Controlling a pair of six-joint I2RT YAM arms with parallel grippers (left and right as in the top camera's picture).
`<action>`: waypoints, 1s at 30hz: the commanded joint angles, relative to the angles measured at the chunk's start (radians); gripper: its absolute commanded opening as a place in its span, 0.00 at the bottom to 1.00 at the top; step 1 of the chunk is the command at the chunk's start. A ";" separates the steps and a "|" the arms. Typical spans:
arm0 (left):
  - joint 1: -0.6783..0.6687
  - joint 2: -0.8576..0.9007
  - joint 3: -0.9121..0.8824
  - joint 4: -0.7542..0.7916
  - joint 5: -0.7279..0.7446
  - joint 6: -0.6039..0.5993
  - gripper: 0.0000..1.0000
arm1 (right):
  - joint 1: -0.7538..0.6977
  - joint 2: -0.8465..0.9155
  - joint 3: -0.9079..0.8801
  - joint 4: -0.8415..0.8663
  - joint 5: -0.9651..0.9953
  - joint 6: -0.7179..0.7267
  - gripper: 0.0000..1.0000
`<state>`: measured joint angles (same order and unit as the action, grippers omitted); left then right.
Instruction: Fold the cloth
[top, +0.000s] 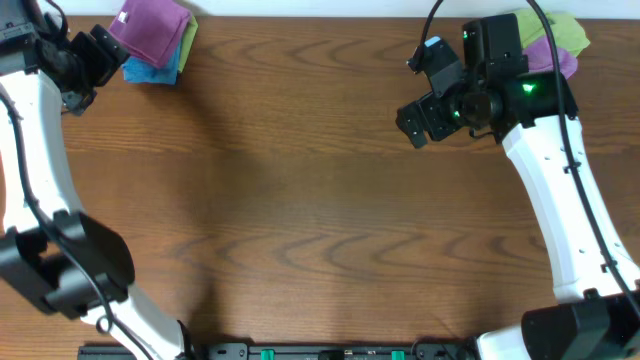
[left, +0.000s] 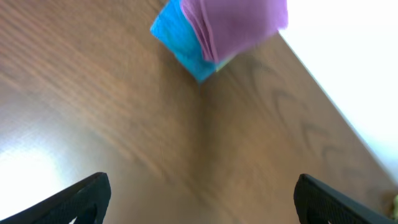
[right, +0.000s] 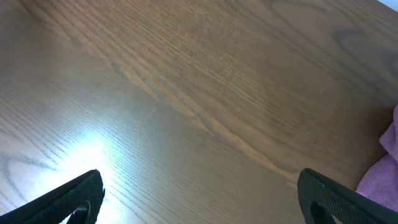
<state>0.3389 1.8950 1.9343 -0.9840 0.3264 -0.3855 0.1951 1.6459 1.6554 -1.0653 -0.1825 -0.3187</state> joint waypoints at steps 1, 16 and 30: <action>-0.031 -0.093 0.020 -0.063 -0.049 0.111 0.95 | 0.006 -0.027 -0.003 -0.017 0.002 -0.019 0.99; -0.134 -0.590 -0.143 -0.184 -0.078 0.173 0.95 | -0.037 -0.386 -0.071 -0.053 0.072 -0.019 0.99; -0.218 -1.137 -0.640 -0.130 -0.131 0.217 0.95 | -0.037 -0.940 -0.497 -0.023 0.129 0.068 0.99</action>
<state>0.1268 0.8070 1.3365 -1.1187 0.2161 -0.1913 0.1654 0.7750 1.2076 -1.1019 -0.0692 -0.2901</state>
